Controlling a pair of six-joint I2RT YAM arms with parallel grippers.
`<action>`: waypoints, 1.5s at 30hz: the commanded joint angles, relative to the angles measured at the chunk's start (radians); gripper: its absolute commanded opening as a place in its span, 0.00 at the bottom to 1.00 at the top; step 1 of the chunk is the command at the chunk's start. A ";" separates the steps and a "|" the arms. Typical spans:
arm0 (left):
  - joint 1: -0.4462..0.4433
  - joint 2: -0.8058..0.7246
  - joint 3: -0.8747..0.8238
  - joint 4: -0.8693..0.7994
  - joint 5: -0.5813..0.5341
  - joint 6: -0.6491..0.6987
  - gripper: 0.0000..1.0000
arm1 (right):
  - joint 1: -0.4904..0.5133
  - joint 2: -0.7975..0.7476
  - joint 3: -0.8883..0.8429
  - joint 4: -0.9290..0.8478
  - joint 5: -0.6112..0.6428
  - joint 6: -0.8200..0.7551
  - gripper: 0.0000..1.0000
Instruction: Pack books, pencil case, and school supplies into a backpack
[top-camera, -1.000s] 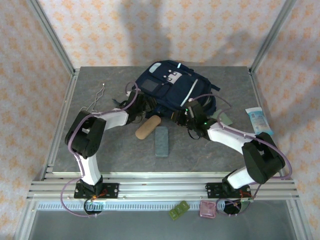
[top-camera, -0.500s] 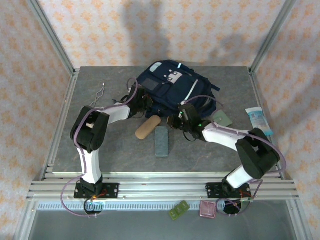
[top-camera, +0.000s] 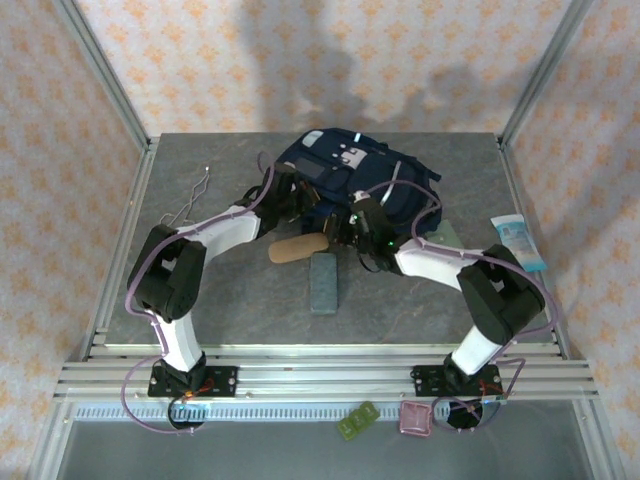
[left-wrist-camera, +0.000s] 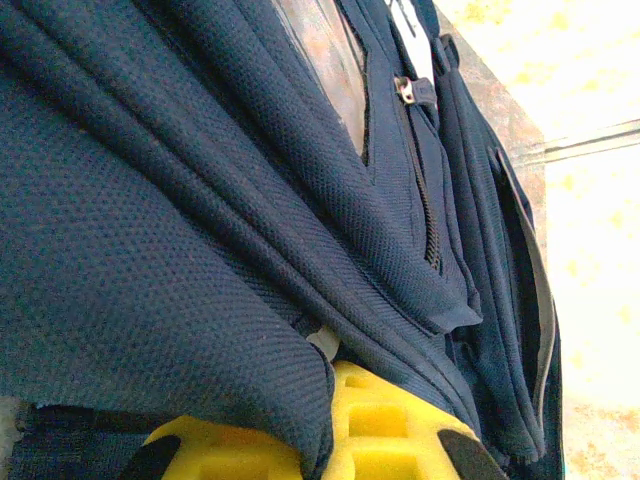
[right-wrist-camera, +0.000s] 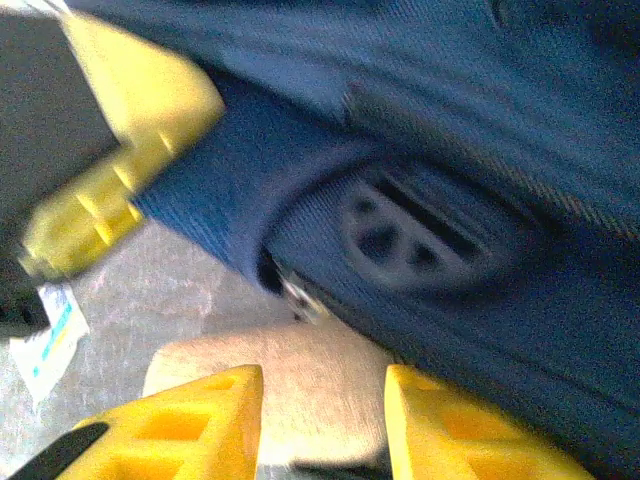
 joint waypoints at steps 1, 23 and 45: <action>-0.023 -0.056 0.062 0.065 0.077 -0.030 0.00 | 0.023 0.028 0.056 0.020 0.134 -0.003 0.38; -0.018 -0.054 0.107 0.091 0.115 -0.055 0.00 | 0.049 0.176 0.146 -0.053 0.417 0.013 0.28; 0.007 -0.048 0.121 0.106 0.146 -0.069 0.00 | 0.050 0.121 0.050 0.038 0.367 -0.103 0.29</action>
